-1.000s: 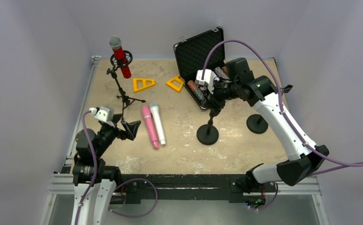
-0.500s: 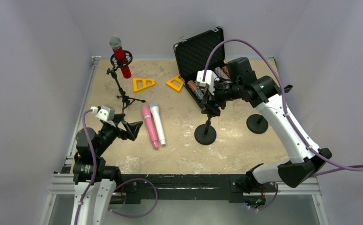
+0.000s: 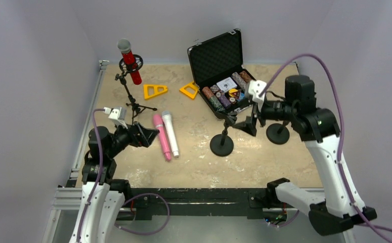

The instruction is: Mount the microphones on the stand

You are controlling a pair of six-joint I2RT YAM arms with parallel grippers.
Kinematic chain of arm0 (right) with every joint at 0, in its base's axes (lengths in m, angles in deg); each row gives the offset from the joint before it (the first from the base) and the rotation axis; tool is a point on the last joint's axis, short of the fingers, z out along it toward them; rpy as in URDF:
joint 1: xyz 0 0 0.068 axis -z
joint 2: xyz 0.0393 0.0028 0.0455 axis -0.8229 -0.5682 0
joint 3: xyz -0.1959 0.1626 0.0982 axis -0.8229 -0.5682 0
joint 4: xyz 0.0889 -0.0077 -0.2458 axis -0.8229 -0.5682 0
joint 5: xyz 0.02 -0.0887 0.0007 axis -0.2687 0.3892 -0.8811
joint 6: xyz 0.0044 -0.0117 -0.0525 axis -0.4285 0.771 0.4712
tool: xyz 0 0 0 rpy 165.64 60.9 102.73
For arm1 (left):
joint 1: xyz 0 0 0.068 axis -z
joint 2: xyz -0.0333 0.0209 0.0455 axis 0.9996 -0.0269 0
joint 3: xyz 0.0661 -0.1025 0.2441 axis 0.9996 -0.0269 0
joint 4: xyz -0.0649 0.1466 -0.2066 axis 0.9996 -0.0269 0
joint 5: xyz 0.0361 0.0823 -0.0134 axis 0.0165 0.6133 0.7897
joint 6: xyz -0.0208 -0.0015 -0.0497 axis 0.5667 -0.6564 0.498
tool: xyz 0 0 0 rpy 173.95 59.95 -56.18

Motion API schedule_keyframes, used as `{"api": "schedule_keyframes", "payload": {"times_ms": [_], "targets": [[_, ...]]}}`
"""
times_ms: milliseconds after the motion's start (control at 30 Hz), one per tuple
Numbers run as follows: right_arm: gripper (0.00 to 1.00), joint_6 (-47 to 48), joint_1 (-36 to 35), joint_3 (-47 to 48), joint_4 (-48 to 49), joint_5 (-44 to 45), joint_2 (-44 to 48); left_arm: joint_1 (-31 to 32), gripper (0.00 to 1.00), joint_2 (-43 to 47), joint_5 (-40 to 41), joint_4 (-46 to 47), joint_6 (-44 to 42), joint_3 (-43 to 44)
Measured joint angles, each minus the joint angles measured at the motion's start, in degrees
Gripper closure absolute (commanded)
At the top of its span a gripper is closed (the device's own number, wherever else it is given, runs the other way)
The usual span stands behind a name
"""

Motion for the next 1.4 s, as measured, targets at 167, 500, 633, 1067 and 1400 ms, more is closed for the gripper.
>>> {"api": "schedule_keyframes", "payload": {"times_ms": [167, 500, 633, 1067, 1400], "targets": [[0.08, -0.3, 1.8, -22.7, 6.7, -9.3, 12.0, 0.1, 0.05, -8.0, -0.4, -3.6, 4.4, 0.0], [0.05, 3.1, 6.6, -40.9, 14.2, -16.6, 21.9, 9.7, 0.12, -17.1, 11.1, -11.3, 5.7, 1.7], [0.05, 4.0, 8.4, -42.4, 15.2, -18.6, 23.1, 13.1, 0.15, -24.9, 17.9, -11.3, 6.8, 4.2], [0.06, 5.1, 9.6, -43.8, 16.0, -18.6, 23.1, 14.8, 0.26, -48.4, 31.2, -9.7, 8.3, 13.2], [0.06, 6.7, 9.6, -43.8, 15.1, -18.5, 23.1, 15.7, 0.37, -60.0, 32.1, -7.3, 9.0, 17.5]]}}
